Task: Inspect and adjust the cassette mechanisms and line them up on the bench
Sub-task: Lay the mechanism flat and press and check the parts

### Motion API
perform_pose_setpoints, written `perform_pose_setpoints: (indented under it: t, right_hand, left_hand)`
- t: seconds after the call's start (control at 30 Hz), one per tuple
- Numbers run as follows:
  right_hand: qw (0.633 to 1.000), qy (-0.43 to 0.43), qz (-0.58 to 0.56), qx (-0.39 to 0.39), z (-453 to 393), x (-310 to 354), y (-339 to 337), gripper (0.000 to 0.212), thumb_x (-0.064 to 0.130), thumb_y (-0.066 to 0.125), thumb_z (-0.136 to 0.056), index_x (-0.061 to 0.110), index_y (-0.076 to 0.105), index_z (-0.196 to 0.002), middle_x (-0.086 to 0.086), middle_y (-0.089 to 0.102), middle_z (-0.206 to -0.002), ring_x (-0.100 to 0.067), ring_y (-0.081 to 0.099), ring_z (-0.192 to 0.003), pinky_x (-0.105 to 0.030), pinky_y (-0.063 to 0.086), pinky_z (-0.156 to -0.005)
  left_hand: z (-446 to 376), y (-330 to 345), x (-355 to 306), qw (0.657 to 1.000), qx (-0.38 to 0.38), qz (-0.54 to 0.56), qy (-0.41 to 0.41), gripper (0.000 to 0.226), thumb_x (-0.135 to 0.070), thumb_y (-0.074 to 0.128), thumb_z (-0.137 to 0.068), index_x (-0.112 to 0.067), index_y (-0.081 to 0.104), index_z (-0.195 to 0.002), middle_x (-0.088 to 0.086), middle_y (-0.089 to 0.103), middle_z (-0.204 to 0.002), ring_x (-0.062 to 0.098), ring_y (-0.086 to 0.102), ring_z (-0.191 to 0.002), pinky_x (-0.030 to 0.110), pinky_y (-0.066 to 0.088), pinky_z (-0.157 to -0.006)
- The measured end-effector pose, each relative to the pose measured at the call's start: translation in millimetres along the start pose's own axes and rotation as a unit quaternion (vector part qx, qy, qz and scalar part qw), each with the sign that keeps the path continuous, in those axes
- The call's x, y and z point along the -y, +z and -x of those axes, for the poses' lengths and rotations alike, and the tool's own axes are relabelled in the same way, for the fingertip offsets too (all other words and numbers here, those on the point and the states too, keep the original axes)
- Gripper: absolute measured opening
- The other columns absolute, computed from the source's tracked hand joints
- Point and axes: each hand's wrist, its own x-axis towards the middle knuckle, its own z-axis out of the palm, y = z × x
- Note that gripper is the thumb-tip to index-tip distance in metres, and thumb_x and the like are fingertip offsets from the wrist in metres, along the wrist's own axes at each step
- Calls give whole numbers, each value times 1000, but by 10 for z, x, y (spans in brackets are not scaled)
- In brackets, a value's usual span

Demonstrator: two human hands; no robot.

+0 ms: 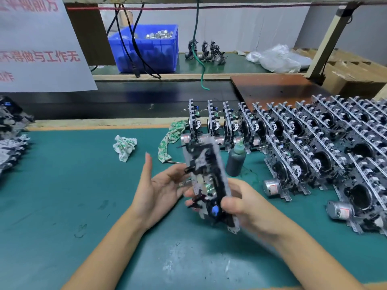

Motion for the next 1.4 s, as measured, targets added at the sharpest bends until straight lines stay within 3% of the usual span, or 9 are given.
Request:
perform_pose_setpoints:
  t: [0.2,0.27,0.37,0.47,0.6,0.67,0.77,1.03,1.4]
  right_hand:
    - [967,53,-236,85,-19,-170,107,96,66,76,-54,4,58,-125,-22,61,-120,-33,59,-110,-49,43,-102]
    - [957,66,-264,98,-25,-188,127,98,64,78,-55,6,54,-130,-21,58,-127,-33,56,-116,-47,44,-101]
    - [983,45,-157,84,-1,-123,123,60,55,78,-62,21,69,-110,-3,67,-116,-16,61,-112,-29,50,-90]
    - [995,12,83,-49,47,-93,62,16,40,74,-72,34,75,-87,7,74,-92,-4,66,-88,-25,53,-80]
    - [821,-41,499,-276,76,-123,-180,19,41,56,-88,32,70,-97,13,69,-90,-6,61,-84,-29,47,-79]
    - [702,49,663,-255,12,-133,-270,28,41,46,-95,24,55,-115,7,57,-104,-14,53,-98,-29,42,-79]
    - [651,118,725,-190,-129,-242,-328,20,32,38,-99,20,42,-114,1,48,-113,-19,45,-108,-31,40,-79]
    - [965,53,219,-131,-85,-118,-391,20,24,39,-100,16,49,-84,4,43,-44,-10,33,-41,-29,37,-51]
    - [964,200,172,30,-82,-124,-327,41,28,42,-99,14,57,-64,1,55,-46,-6,42,-34,-14,32,-35]
  left_hand:
    - [81,137,167,974,119,132,-142,58,-72,68,-64,-18,48,-58,-3,41,-39,8,42,-35,18,43,-43]
    - [83,240,170,967,102,168,-160,52,-72,70,-65,-26,49,-78,-2,45,-70,0,31,-53,13,32,-45]
    - [91,298,146,981,83,116,-132,83,-76,48,-78,-21,47,-141,17,28,-151,7,33,-83,33,31,-93]
    - [158,223,64,986,82,108,-100,82,-63,44,-91,-5,31,-147,21,31,-151,33,33,-137,50,16,-117]
    - [144,110,85,983,87,135,-90,82,-56,67,-78,-2,48,-137,25,42,-143,40,42,-131,52,31,-111]
    - [120,128,121,980,73,166,-85,80,-52,70,-77,0,50,-134,30,42,-141,45,42,-130,54,31,-110]
    - [92,145,176,973,58,199,-103,80,-53,68,-77,2,51,-133,33,42,-139,48,45,-126,57,36,-105]
    - [23,68,238,973,-23,166,-159,88,-74,33,-82,0,64,-120,27,54,-131,39,59,-113,53,44,-100]
    - [3,74,237,973,-33,138,-183,85,-72,30,-86,-3,58,-127,26,53,-133,35,57,-118,45,44,-101]
